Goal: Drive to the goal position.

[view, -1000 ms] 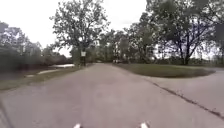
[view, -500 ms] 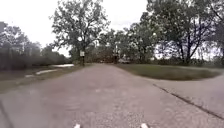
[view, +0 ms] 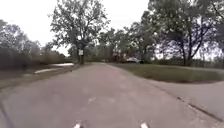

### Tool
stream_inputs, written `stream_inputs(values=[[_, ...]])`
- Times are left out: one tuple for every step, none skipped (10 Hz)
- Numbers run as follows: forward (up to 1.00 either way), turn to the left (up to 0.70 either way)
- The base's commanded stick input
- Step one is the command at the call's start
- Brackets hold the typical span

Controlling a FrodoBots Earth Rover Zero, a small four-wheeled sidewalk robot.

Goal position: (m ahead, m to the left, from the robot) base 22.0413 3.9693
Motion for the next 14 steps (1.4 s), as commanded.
stream_inputs(values=[[1.00, 0.00], [1.00, 0.00], [1.00, 0.00], [1.00, 0.00], [1.00, 0.00], [1.00, 0.00], [1.00, 0.00], [1.00, 0.00], [1.00, 0.00], [1.00, 0.00], [1.00, 0.00], [1.00, 0.00], [1.00, 0.00], [1.00, 0.00]])
